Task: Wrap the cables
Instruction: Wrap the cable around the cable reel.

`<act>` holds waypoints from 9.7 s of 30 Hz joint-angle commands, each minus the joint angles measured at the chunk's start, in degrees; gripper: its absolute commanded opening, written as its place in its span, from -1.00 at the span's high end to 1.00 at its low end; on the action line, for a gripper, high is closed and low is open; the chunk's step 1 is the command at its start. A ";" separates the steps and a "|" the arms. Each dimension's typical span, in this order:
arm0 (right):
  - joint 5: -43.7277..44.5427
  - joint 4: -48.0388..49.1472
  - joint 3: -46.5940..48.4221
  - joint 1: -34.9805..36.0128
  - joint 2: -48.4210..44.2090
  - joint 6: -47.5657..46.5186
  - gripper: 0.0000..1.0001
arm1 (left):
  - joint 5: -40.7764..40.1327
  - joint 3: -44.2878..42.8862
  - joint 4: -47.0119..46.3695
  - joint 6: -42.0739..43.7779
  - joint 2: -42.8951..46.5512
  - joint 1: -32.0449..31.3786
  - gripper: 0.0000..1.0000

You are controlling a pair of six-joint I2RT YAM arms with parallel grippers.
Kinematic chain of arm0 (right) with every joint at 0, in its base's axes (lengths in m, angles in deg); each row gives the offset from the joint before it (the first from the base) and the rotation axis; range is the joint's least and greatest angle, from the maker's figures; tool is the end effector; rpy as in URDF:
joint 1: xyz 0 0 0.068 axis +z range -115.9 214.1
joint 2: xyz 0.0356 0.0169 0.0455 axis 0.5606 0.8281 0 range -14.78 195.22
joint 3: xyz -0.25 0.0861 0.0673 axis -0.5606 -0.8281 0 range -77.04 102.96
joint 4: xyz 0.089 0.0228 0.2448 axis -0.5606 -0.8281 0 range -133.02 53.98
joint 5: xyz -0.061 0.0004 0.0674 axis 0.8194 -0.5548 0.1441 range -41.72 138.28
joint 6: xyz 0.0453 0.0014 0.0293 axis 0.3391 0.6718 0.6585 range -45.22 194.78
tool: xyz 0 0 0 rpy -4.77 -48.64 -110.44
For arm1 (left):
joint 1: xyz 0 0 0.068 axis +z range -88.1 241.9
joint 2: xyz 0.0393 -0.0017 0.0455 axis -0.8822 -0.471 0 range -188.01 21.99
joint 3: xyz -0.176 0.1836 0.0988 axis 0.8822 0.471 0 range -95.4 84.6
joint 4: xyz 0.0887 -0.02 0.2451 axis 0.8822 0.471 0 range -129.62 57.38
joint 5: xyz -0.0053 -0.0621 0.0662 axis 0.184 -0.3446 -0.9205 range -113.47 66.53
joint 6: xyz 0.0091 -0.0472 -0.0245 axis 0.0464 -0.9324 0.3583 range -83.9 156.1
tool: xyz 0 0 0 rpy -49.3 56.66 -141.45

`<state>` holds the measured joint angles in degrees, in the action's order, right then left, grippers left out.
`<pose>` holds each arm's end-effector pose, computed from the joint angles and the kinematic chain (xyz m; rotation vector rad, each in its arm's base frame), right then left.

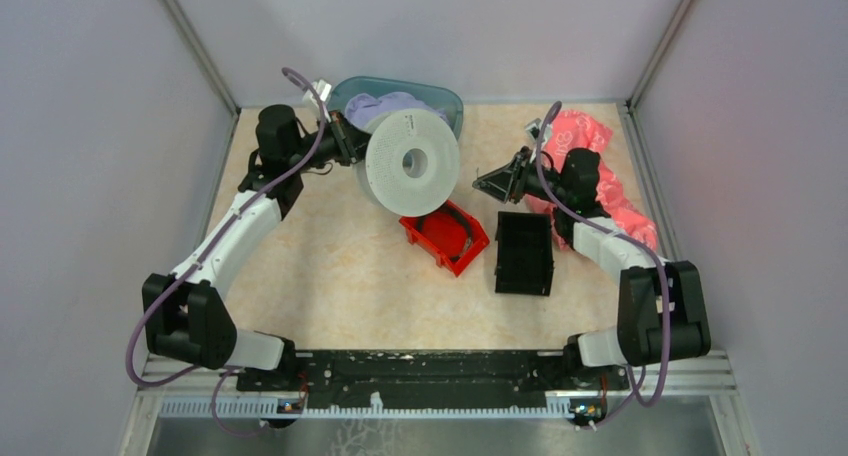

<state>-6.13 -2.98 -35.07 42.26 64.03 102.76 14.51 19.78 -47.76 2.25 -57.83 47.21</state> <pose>0.2882 0.0706 0.2673 -0.4794 1.6962 1.2373 0.3105 -0.1041 0.3558 0.2330 1.7958 -1.1748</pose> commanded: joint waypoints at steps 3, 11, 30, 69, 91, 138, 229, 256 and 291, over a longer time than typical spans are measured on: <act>-0.66 6.31 0.56 0.94 -0.07 1.26 0.58 | 1.18 -2.51 -4.60 -1.66 1.59 -0.14 1.00; 1.94 6.53 0.21 2.71 -0.02 1.95 1.00 | 1.24 -2.32 -5.47 -3.82 1.20 -0.15 1.00; 2.26 15.75 2.46 8.62 5.58 13.10 1.00 | 3.73 1.91 -14.58 -16.03 -2.03 0.04 1.00; 7.97 32.74 -1.81 9.50 10.59 24.73 0.71 | 7.73 4.82 -25.08 -23.76 -4.74 0.11 1.00; 7.91 21.13 -2.60 2.16 4.08 19.38 -0.01 | 5.49 4.00 -19.43 -16.18 -2.88 0.66 1.00; 7.75 11.29 -1.54 15.07 -2.55 -9.99 1.00 | -0.11 -3.36 0.37 -25.69 -8.04 1.78 1.00; 66.49 -13.36 6.62 43.69 -1.78 -72.77 1.00 | 8.68 3.29 -10.73 -40.92 -12.13 1.31 1.00; 61.21 -22.45 8.75 44.40 -0.79 -76.05 1.00 | 8.44 2.53 -8.34 -39.82 -12.80 1.96 1.00; 69.00 -24.41 10.72 47.97 -0.63 -78.51 0.41 | 6.85 1.19 -5.07 -36.06 -12.92 2.11 1.00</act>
<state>64.16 -25.23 -27.13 89.60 64.79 20.63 18.68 23.78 -49.47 -32.83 -72.62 49.33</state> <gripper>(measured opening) 0.264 0.041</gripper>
